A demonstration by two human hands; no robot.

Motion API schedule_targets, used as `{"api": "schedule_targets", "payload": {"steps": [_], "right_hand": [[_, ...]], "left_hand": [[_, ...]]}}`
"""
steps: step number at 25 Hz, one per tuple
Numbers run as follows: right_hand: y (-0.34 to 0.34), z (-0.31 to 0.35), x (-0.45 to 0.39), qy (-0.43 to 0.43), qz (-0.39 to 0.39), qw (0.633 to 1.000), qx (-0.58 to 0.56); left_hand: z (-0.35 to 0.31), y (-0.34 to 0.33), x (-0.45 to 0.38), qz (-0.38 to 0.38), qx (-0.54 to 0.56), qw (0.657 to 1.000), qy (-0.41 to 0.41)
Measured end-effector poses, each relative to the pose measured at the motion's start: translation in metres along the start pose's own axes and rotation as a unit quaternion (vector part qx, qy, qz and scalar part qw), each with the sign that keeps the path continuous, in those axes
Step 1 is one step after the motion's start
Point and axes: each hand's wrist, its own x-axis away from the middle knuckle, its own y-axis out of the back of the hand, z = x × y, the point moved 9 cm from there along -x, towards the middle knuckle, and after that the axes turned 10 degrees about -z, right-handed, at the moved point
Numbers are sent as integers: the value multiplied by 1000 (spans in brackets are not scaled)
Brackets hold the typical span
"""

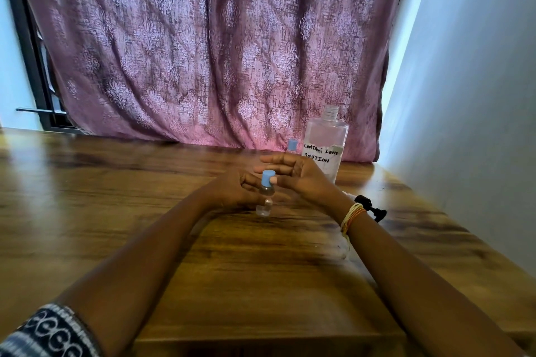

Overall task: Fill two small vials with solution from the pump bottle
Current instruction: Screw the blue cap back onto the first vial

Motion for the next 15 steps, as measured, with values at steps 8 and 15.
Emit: {"api": "schedule_targets", "payload": {"steps": [8,15], "right_hand": [[12,2,1,28,-142,987,73],[4,6,3,39,-166,979,111]], "left_hand": [[0,2,0,-12,-14,1000,-3],[-3,3,0,-78,-44,995,-32]]}}
